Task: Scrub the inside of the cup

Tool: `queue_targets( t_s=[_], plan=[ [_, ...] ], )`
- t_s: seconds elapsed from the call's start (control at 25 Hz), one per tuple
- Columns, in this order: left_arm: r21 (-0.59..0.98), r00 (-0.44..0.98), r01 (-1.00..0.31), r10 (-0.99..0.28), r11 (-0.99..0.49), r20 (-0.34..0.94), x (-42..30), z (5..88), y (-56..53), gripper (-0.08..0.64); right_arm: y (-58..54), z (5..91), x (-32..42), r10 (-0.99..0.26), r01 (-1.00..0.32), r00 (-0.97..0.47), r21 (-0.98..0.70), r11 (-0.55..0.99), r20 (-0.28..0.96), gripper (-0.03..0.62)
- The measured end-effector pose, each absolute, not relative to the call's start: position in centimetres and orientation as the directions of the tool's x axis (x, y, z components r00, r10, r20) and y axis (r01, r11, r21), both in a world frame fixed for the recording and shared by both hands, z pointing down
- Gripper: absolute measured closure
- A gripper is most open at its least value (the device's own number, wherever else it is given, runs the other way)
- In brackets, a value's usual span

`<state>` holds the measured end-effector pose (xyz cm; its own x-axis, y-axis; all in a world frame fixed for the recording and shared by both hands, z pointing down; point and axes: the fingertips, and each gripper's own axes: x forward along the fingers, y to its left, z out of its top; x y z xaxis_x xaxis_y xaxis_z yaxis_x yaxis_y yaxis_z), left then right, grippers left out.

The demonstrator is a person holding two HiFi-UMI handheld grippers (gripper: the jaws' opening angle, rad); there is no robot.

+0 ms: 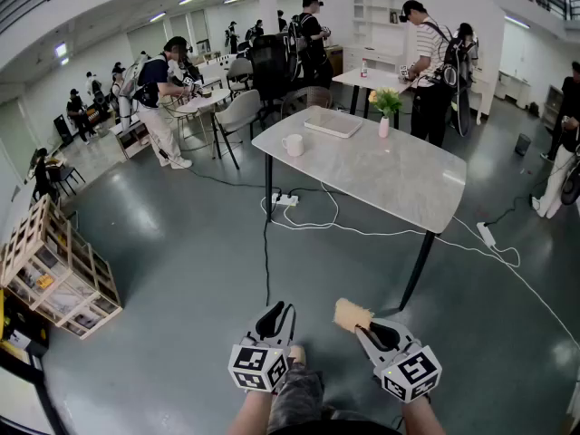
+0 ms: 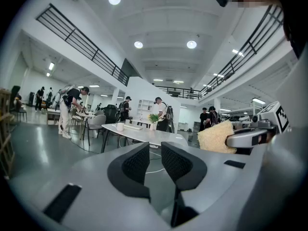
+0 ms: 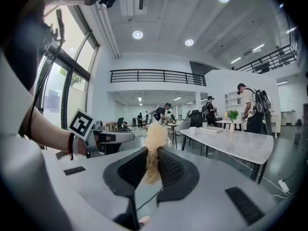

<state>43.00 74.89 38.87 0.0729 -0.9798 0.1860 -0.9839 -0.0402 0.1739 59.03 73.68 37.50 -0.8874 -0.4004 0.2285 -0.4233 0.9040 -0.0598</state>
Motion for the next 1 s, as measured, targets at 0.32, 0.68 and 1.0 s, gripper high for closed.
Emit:
queue_targets(
  t_s=[0.32,0.68,1.0],
  plan=[
    [0.132,0.128,-0.986,-0.966,-0.1,0.226,40.5,40.0,67.6,0.548,65.8,38.4,55.2,-0.413,-0.447,-0.874,-0.088,0.89,0.254,0.532],
    [0.168,0.177,-0.977,-0.946,-0.135,0.272,34.4,41.1,59.5,0.548,57.9,38.5,48.3,-0.414,-0.454,-0.865,-0.092,0.886,0.285,0.532],
    [0.181,0.181,-0.974,-0.945,-0.135,0.273,26.9,42.0,52.6,0.547,50.8,39.4,41.4,-0.429,-0.474,-0.854,-0.102,0.874,0.295,0.532]
  ],
)
